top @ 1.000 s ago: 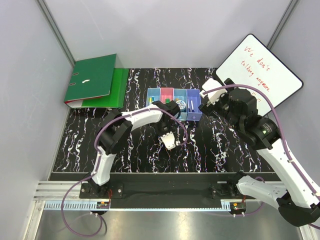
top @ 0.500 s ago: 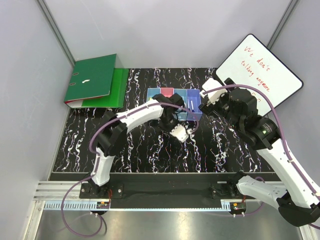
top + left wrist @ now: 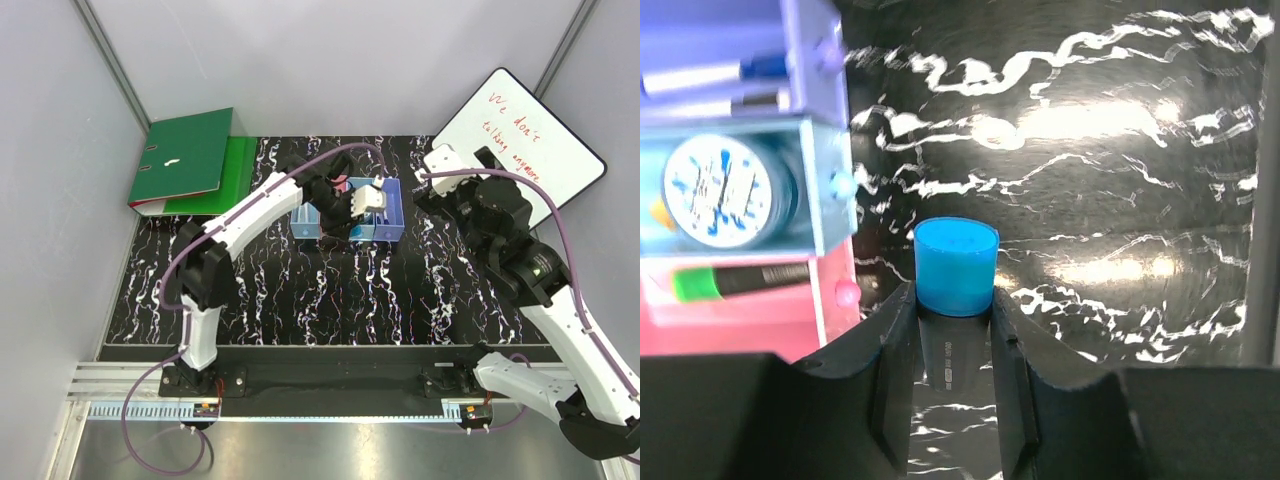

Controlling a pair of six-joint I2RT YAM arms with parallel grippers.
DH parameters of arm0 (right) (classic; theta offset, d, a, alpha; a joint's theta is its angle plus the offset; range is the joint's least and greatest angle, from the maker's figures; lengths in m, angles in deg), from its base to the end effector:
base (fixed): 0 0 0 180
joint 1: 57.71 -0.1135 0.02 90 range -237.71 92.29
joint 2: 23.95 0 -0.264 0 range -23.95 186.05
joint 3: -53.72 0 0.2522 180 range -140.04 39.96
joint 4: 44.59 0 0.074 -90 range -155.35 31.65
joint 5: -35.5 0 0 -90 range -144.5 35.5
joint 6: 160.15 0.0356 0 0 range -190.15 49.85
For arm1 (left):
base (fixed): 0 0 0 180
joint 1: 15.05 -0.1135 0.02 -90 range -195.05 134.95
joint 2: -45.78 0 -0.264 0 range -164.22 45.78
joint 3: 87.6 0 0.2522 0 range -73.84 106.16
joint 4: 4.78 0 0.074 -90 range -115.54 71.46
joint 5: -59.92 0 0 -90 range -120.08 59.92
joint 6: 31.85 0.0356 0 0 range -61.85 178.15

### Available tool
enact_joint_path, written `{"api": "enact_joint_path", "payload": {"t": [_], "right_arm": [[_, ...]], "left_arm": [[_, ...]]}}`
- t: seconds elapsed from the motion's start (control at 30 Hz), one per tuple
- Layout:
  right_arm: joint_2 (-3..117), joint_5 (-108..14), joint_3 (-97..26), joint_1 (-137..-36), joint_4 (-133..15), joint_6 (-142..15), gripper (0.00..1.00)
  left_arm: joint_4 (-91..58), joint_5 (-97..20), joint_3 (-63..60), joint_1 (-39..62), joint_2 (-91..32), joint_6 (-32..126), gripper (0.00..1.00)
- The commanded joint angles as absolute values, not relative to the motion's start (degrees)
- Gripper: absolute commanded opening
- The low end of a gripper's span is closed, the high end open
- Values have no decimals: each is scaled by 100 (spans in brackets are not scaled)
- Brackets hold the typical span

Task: Sort the stationery into containers
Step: Pick up the pen from the center of the board, then place the pen in the storage box.

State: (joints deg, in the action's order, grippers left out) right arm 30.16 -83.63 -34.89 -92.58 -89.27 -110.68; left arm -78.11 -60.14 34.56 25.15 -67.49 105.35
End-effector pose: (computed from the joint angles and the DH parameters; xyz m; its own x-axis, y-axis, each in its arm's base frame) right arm 0.1547 0.0867 0.4517 -0.0411 -0.7205 -0.6922 -0.1750 0.6873 -0.7050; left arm 0.3083 -0.2839 0.3004 0.0628 0.7783 -0.6247 0.9973 -0.0729 0.0095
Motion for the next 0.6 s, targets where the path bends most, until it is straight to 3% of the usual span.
{"api": "enact_joint_path", "payload": {"t": [0.0,0.23,0.57], "right_arm": [[2721,-8878,-3246,-9243,-8042,-11357,100],[2677,-8913,-3053,-9243,-8006,-11357,100],[2712,-8755,-2973,-9243,-7988,-11340,100]], "left_arm": [[-7409,-6277,4277,2178,-7408,9061,0],[-6927,-6980,6168,1545,-8613,7188,0],[-5651,-6251,5264,1079,-8490,6158,0]]}}
